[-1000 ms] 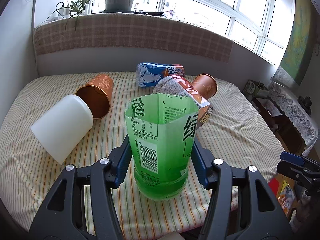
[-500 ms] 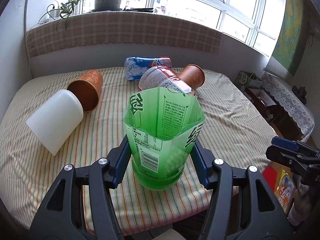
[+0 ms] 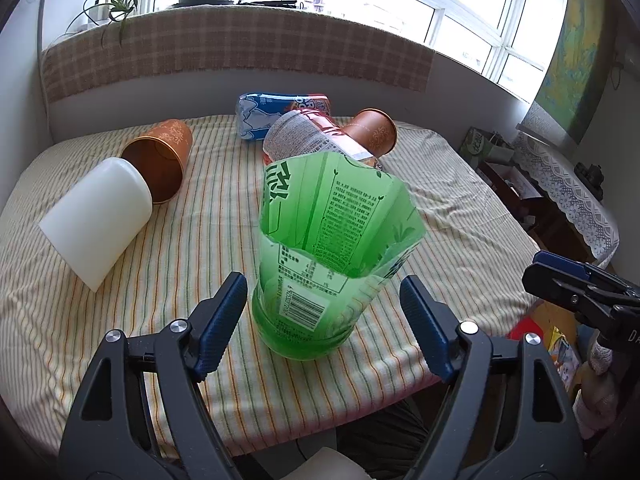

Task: Flip cup upright
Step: 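Lower the upright green bottle onto the bed and open the left gripper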

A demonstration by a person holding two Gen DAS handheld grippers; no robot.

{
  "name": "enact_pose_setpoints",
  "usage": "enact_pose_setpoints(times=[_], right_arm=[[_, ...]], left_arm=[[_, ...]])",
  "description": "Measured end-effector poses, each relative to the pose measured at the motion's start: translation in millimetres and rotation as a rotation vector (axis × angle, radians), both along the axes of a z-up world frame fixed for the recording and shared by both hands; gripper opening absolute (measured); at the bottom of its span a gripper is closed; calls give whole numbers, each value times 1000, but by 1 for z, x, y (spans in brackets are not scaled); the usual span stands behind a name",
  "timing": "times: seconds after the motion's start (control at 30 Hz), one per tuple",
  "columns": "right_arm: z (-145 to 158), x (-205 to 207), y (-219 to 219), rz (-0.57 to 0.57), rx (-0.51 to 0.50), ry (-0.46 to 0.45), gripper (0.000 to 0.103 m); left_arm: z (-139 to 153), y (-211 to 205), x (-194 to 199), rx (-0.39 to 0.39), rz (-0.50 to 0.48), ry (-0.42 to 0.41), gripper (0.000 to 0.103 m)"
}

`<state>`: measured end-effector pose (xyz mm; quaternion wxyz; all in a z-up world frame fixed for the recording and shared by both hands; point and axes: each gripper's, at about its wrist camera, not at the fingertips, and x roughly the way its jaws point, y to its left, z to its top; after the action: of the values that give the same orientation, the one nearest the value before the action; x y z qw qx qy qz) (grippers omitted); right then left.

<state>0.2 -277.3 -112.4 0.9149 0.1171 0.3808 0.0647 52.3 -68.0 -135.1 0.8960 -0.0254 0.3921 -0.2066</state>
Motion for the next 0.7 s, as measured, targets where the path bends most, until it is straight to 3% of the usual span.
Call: enact_pose_setpoints(times=[0.23, 0.43, 0.57, 0.7], right_arm=[[8, -1, 8, 7, -18, -44, 71], [19, -6, 21, 11, -38, -110, 71], [27, -11, 29, 7, -46, -166, 79], [35, -15, 36, -3, -88, -221, 83]], left_arm=[[2, 22, -23, 27, 33, -15, 81], [31, 45, -55, 59, 130, -143, 82], [57, 54, -71, 54, 194, -238, 99], [77, 57, -83, 60, 248, -315, 102]])
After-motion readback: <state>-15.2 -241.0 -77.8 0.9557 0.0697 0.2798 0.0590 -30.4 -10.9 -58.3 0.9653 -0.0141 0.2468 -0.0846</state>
